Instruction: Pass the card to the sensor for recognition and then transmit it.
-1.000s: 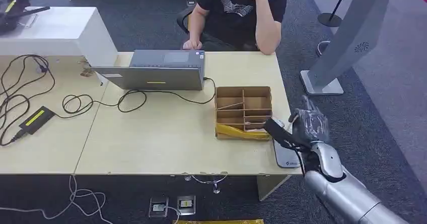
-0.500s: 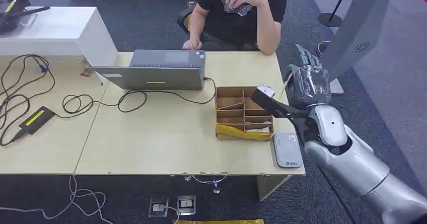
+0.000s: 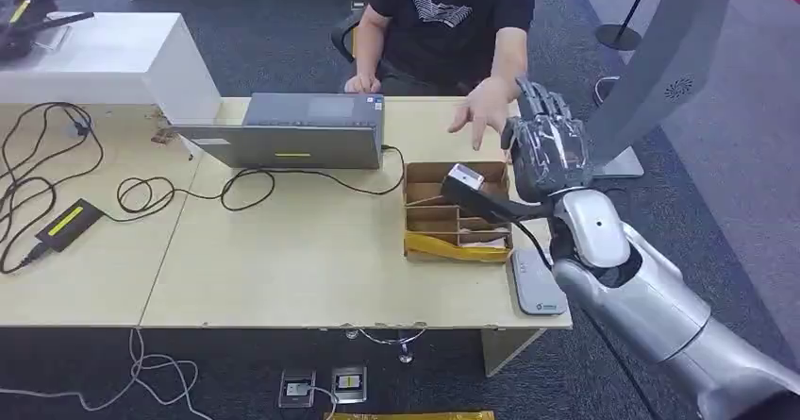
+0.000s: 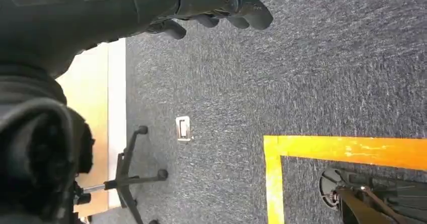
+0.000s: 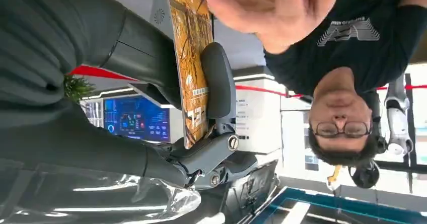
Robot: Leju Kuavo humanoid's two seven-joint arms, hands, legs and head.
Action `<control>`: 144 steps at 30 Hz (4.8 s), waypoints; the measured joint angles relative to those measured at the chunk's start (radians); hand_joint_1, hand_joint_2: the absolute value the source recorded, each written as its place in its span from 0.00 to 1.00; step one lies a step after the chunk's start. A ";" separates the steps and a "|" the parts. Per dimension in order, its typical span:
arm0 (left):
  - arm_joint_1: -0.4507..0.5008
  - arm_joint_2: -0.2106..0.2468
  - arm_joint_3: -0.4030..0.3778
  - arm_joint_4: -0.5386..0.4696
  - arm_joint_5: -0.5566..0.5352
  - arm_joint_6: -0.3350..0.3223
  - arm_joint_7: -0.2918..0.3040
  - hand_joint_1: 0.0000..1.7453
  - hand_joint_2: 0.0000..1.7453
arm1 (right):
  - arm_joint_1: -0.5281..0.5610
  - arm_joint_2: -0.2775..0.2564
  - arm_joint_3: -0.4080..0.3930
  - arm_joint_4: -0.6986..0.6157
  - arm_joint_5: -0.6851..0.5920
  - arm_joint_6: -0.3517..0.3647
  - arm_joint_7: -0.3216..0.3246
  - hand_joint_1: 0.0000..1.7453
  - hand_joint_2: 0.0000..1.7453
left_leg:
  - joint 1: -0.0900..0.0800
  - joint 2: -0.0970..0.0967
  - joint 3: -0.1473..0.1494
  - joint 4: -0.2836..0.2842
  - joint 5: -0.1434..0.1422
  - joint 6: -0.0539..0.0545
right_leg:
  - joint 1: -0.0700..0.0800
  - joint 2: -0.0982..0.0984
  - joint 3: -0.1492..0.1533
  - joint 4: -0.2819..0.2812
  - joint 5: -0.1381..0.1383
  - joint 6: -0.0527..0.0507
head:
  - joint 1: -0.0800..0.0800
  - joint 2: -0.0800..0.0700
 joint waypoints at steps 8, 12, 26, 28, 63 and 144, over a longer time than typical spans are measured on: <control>0.000 0.000 0.000 0.000 0.000 0.000 -0.004 0.00 0.00 | 0.009 0.049 0.003 0.016 0.022 0.032 -0.065 1.00 1.00 | 0.000 0.000 0.000 0.000 0.000 0.000 | 0.000 0.000 0.000 0.000 0.000 0.000 | 0.000 0.000; 0.000 0.000 0.000 0.000 -0.003 -0.008 -0.007 0.00 0.00 | 0.008 0.077 0.011 0.039 0.026 0.055 -0.074 1.00 1.00 | 0.000 0.000 0.000 0.000 0.000 0.000 | 0.000 0.000 0.000 0.000 0.000 0.000 | 0.000 0.000; 0.000 0.002 0.000 0.000 0.001 -0.020 -0.022 0.00 0.00 | -0.018 0.117 0.013 0.158 0.066 0.041 -0.071 0.00 1.00 | 0.000 0.000 -0.001 0.000 0.000 0.000 | 0.000 0.000 0.000 0.000 0.000 0.000 | 0.000 0.000; 0.000 0.001 0.000 0.000 0.001 -0.019 -0.023 0.00 0.00 | -0.022 0.122 0.013 0.168 0.072 0.036 -0.070 0.00 1.00 | 0.000 0.000 -0.001 0.000 0.000 0.000 | 0.000 0.000 0.000 0.000 0.000 0.000 | 0.000 0.000; 0.003 -0.003 0.000 0.000 0.028 -0.016 -0.021 0.00 0.00 | 0.028 0.082 -0.023 0.139 -0.098 0.173 -0.027 0.00 1.00 | 0.000 0.001 0.015 0.000 0.002 -0.002 | 0.000 0.002 -0.003 0.000 0.003 0.000 | 0.000 0.000; 0.002 -0.010 0.001 0.000 0.037 0.039 0.013 0.00 0.00 | 0.197 -0.067 0.211 0.135 -0.486 -0.201 -0.029 0.00 1.00 | 0.000 0.001 0.013 0.000 0.002 -0.002 | 0.000 0.002 -0.005 0.000 0.004 0.000 | 0.000 0.000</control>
